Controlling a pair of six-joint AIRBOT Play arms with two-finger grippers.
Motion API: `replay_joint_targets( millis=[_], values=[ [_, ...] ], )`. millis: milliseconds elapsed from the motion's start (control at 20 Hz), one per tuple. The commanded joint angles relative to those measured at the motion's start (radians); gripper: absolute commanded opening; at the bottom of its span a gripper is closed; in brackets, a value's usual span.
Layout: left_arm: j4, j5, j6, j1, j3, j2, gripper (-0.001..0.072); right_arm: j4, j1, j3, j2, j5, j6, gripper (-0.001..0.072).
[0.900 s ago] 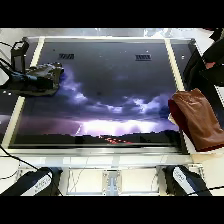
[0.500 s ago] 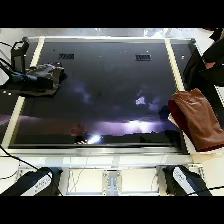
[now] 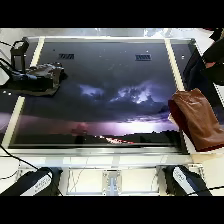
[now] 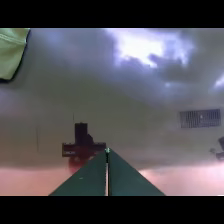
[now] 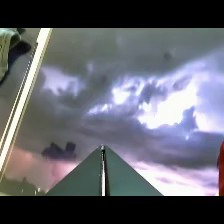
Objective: Fold the shirts.
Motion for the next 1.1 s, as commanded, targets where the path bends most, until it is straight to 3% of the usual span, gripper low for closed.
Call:
replay_joint_targets(
  millis=[0,200,350,400,450,500,550,600,650,700,900,1050],
  values=[
    [0.081,0.029,0.000,0.001,0.000,-0.015,0.0014,0.003,0.001,0.001,0.000,-0.073,0.000,0.0016],
    [0.302,0.106,0.000,0.001,0.000,-0.029,0.0019,0.003,0.001,0.001,0.000,-0.169,0.000,0.0016],
    [0.393,0.303,0.000,0.013,0.000,-0.058,0.0031,-0.004,0.001,0.001,0.000,-0.282,0.000,0.0039],
    [0.393,0.365,-0.009,0.026,0.000,-0.080,0.0130,-0.012,0.001,0.001,-0.003,-0.303,0.000,0.0172],
    [0.393,0.404,-0.034,0.040,0.000,-0.108,0.0159,-0.025,0.001,0.001,-0.009,-0.312,-0.001,0.0382],
    [0.393,0.411,-0.050,0.051,0.000,-0.136,0.0160,-0.032,0.001,0.001,-0.017,-0.313,-0.001,0.0453],
    [0.393,0.409,-0.053,0.064,0.000,-0.173,0.0163,-0.035,0.001,0.001,-0.028,-0.311,0.000,0.0452],
    [0.393,0.410,-0.063,0.077,0.001,-0.214,0.0218,-0.035,0.001,0.001,-0.041,-0.310,0.000,0.0452],
    [0.393,0.410,-0.104,0.090,0.002,-0.257,0.0491,-0.035,0.001,0.001,-0.054,-0.310,0.000,0.0452],
    [0.393,0.411,-0.182,0.106,0.005,-0.306,0.0720,-0.035,0.001,0.001,-0.070,-0.310,0.000,0.0452],
    [0.392,0.414,-0.311,0.148,0.046,-0.493,0.0719,-0.027,0.001,0.001,-0.144,-0.308,0.002,0.0452],
    [0.318,0.414,-0.338,0.157,0.151,-0.638,0.0718,0.023,0.010,0.001,-0.201,-0.303,0.002,0.0452]
  ],
)
